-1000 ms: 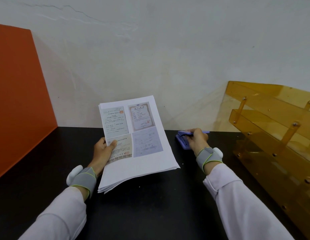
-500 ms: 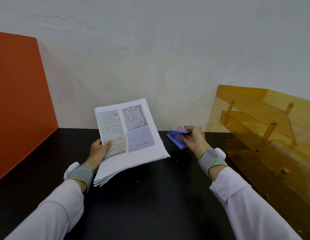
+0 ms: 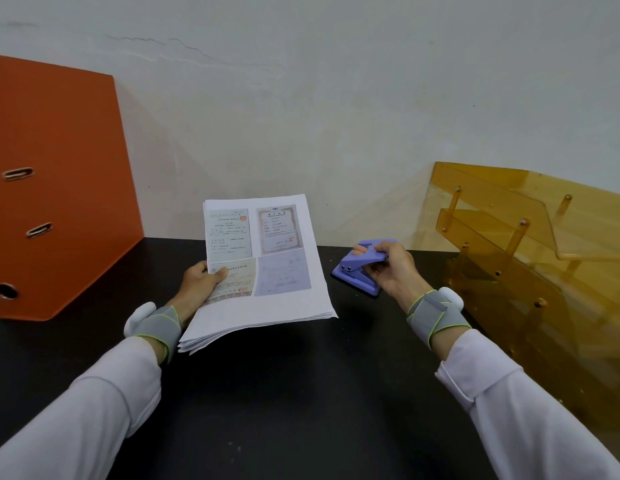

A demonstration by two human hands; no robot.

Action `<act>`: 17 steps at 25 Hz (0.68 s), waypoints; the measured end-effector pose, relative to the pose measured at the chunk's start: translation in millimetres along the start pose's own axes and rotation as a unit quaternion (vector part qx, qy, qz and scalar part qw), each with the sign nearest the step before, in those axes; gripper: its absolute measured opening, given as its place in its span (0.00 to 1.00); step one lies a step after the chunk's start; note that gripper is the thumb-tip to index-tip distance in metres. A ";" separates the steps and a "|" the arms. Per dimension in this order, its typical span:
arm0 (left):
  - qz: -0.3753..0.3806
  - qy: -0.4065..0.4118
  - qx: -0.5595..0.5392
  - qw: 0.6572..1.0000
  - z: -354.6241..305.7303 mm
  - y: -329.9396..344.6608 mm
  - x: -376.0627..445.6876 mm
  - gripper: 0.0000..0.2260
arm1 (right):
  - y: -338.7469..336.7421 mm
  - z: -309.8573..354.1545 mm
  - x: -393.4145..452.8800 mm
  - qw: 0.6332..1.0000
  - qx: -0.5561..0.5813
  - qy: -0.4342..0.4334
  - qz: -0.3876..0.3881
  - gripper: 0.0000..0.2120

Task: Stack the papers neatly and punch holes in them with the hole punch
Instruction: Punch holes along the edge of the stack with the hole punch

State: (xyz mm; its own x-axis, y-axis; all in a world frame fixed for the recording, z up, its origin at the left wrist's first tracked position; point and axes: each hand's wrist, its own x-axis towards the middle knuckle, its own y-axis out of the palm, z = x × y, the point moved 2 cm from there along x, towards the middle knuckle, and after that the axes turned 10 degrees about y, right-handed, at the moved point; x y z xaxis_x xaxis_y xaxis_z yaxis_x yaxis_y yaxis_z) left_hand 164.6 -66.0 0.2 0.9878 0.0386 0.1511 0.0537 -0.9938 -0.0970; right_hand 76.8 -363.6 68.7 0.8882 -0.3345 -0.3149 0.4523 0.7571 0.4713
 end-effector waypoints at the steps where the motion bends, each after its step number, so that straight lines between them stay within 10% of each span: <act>1: 0.001 0.002 0.006 1.000 -1.2 -2.5 -3.4 0.15 | -0.3 -2.3 -5.6 1.000 -0.008 0.001 0.004 0.15; 17: 0.043 0.011 0.078 0.996 -6.4 -29.2 -55.1 0.14 | -11.9 -49.2 -59.5 0.995 -0.088 0.039 -0.001 0.17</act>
State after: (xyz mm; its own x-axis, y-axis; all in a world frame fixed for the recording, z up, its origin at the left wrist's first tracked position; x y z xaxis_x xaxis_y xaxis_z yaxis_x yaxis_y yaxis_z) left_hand 107.7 -39.8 1.1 0.9862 -0.0501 0.1576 -0.0070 -0.9648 -0.2629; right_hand 14.6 -325.1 41.3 0.8750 -0.2979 -0.3817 0.4277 0.8451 0.3208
